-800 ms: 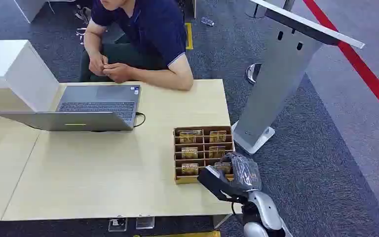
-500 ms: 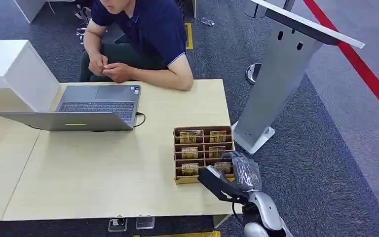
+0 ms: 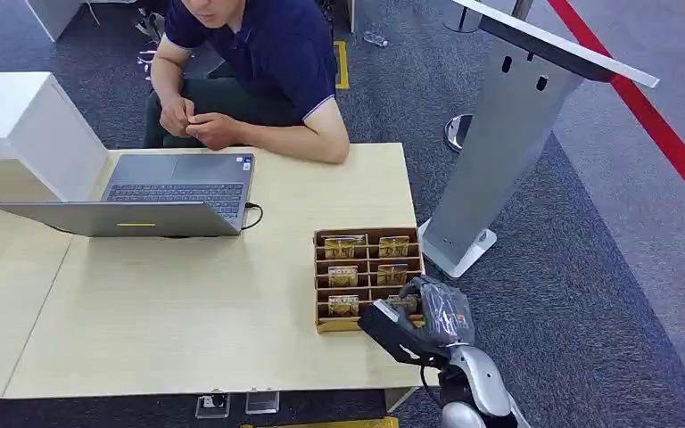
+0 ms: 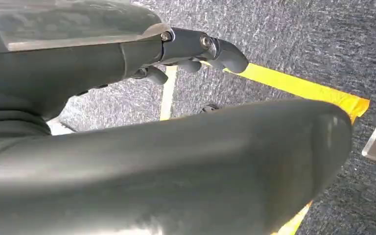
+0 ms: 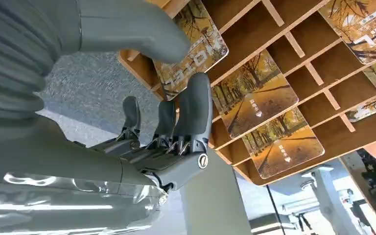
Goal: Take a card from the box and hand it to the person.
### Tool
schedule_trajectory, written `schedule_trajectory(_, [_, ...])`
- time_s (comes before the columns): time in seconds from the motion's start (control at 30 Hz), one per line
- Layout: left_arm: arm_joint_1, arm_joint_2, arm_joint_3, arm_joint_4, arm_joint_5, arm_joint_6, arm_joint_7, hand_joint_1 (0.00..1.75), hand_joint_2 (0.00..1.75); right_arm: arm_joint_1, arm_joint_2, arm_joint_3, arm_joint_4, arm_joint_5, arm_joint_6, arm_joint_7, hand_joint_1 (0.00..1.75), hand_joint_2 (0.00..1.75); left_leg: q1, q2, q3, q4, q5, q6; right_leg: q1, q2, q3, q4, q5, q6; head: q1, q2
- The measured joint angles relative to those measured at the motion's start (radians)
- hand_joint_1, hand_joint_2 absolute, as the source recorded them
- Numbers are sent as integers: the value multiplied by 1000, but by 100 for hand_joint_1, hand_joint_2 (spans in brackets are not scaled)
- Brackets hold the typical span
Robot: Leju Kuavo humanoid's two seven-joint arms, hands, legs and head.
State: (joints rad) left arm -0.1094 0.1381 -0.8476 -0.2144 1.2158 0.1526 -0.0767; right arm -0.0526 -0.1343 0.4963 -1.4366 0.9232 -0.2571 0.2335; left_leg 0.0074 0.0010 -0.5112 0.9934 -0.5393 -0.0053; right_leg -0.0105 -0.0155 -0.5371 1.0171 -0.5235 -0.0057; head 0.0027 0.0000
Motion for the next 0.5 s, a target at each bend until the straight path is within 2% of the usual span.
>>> schedule_trajectory(0.5, [0,0,0,0,0,0,0,0,0,0,0,0,0,-2,-1,-1,175,175,0,0,0,0,0,0,0,0,0,0,0,0,0,0])
